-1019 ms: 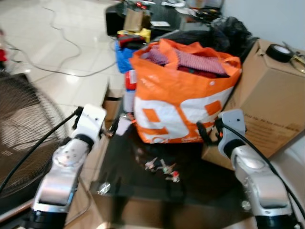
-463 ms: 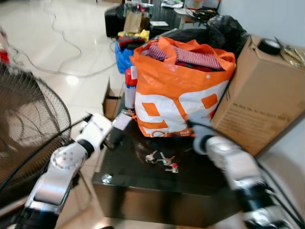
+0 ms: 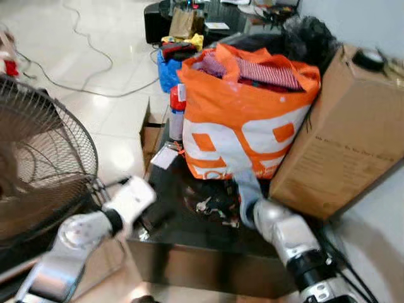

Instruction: Hang keys on a hook

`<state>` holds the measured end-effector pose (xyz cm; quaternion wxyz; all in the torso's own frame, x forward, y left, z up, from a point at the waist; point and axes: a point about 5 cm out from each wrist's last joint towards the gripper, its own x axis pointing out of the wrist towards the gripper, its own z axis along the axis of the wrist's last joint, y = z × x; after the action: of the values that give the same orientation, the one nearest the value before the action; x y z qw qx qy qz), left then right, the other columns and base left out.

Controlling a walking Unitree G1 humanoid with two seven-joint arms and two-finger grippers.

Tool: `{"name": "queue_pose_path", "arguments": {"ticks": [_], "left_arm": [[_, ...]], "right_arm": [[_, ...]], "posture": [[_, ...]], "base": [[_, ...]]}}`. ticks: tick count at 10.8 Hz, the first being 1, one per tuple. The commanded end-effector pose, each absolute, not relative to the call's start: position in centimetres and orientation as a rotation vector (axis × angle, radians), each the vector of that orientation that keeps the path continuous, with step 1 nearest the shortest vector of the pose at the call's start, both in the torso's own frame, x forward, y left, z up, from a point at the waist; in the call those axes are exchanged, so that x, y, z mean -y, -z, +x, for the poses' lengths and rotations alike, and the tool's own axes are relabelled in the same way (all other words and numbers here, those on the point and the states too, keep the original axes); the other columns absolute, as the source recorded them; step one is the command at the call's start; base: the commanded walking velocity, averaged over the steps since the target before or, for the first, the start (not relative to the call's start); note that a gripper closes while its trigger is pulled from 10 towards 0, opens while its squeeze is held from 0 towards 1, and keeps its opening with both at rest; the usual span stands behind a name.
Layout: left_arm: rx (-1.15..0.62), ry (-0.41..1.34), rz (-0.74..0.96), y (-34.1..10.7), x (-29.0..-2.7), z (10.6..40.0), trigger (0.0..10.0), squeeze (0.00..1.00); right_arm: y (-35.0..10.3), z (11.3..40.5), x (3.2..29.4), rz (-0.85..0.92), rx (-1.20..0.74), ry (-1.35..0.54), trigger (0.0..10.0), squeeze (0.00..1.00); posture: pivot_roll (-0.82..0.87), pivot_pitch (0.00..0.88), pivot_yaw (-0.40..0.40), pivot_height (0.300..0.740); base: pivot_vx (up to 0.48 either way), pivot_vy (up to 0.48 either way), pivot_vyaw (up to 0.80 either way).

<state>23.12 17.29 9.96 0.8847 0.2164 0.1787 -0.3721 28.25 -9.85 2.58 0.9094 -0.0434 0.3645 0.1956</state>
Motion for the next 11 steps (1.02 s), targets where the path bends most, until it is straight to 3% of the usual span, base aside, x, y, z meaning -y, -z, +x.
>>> {"name": "queue_pose_path", "arguments": {"ticks": [1,2,3,10,11], "left_arm": [[-0.354,0.811,0.457,-10.3,-16.7,23.3,10.0,0.0],[-0.363,0.846,0.444,-10.3,-16.4,23.2,10.0,0.0],[-0.393,0.871,0.433,-10.0,-16.4,22.9,10.0,0.0],[-0.571,0.896,0.464,-9.4,-19.0,20.0,10.0,0.0],[-0.585,0.905,0.468,-9.4,-19.2,19.5,10.0,0.0]], "right_arm": [[-2.2,28.3,10.3,-0.092,-0.757,-0.371,10.0,1.0],[-1.6,28.1,10.4,-0.078,-0.771,-0.339,10.0,0.7],[-1.1,28.0,10.4,-0.057,-0.778,-0.319,10.0,0.0],[0.8,28.2,9.1,0.122,-0.761,-0.15,10.0,0.0],[1.2,28.0,9.1,0.082,-0.769,-0.136,6.7,0.0]], "posture": [[-0.05,0.0,-0.044,0.74],[-0.07,0.0,-0.045,0.74],[-0.08,0.0,-0.054,0.74],[-0.01,0.065,-0.107,0.74],[-0.01,0.081,-0.109,0.74]], "base": [[0.0,0.0,0.0],[0.0,0.0,0.0],[0.0,0.0,0.0],[0.0,0.0,0.0],[0.0,0.0,0.0]]}}
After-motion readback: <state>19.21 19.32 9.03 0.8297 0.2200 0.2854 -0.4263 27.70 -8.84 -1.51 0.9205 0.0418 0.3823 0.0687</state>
